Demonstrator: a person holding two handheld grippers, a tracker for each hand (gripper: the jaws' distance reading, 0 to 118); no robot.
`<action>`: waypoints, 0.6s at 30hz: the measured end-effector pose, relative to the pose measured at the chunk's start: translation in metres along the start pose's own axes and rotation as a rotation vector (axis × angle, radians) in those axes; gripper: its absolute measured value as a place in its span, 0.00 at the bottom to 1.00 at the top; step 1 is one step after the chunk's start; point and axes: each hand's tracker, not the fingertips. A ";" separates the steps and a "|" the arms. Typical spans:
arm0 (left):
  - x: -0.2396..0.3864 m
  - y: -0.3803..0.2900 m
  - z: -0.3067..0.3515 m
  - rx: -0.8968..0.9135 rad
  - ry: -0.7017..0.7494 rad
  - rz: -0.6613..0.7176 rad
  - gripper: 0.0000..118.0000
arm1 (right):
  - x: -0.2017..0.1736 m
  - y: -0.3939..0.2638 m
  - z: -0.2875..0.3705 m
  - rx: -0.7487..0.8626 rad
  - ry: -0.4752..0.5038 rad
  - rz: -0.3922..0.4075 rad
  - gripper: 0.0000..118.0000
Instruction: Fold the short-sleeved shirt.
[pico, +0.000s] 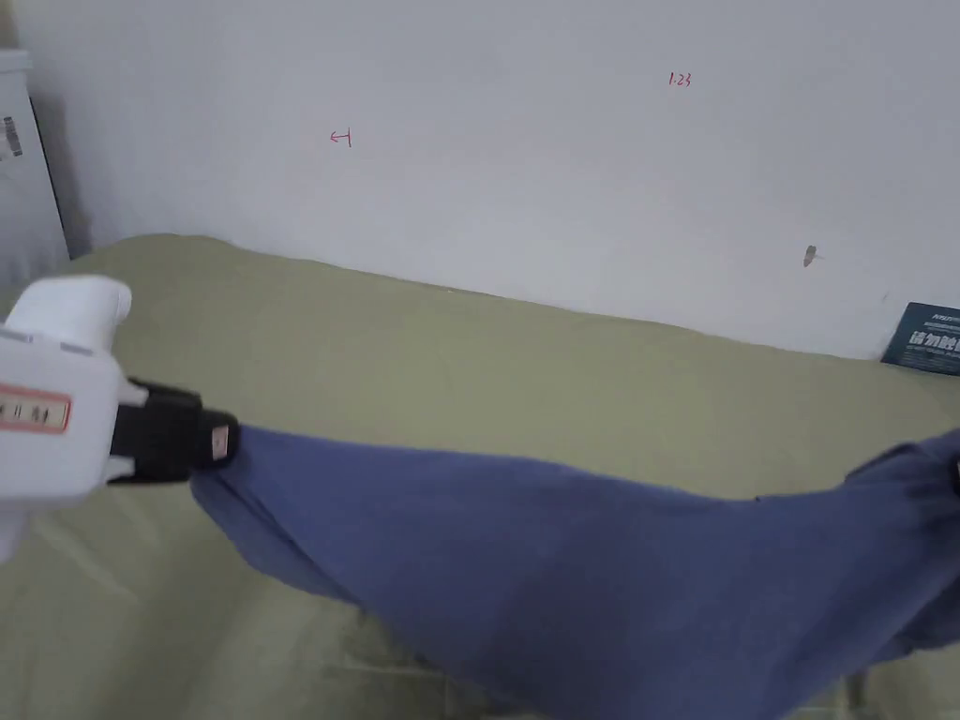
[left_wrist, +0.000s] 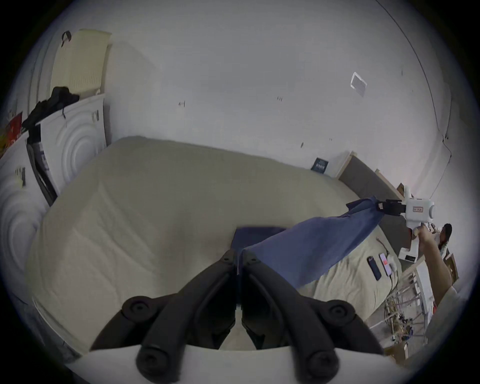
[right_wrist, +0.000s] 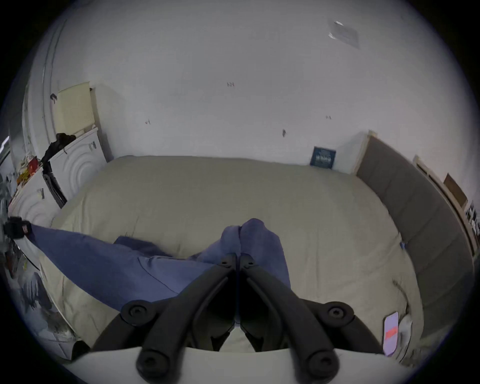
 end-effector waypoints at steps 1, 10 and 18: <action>-0.002 -0.009 0.001 -0.022 0.000 0.006 0.02 | 0.003 -0.011 0.004 -0.011 0.004 -0.020 0.01; -0.005 -0.122 0.015 -0.224 -0.003 0.078 0.02 | 0.023 -0.135 0.042 -0.165 -0.009 -0.126 0.01; -0.023 -0.205 -0.001 -0.395 0.004 0.164 0.02 | 0.031 -0.220 0.050 -0.292 -0.022 -0.251 0.01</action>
